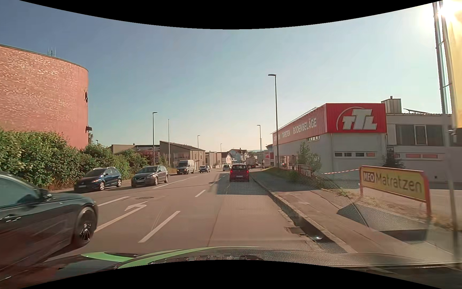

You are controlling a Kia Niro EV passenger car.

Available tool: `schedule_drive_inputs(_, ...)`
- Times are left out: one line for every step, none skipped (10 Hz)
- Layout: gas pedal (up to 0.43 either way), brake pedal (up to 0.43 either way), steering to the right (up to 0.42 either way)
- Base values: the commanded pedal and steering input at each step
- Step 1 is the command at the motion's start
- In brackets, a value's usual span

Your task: Follow the waypoints while adhering to traffic rules and regulations

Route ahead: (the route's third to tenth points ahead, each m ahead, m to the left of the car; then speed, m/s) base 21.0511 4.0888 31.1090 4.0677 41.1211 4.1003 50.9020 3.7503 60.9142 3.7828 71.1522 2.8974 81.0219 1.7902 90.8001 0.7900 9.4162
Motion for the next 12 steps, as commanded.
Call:
schedule_drive_inputs(0.087, 0.000, 0.000)
schedule_drive_inputs(0.087, 0.000, 0.000)
schedule_drive_inputs(0.087, 0.000, 0.000)
schedule_drive_inputs(0.087, 0.000, 0.000)
schedule_drive_inputs(0.087, 0.000, 0.000)
schedule_drive_inputs(0.087, 0.000, 0.000)
schedule_drive_inputs(0.087, 0.000, 0.000)
schedule_drive_inputs(0.087, 0.000, 0.000)
schedule_drive_inputs(0.087, 0.000, 0.000)
schedule_drive_inputs(0.087, 0.000, 0.000)
schedule_drive_inputs(0.087, 0.000, 0.000)
schedule_drive_inputs(0.087, 0.000, 0.000)
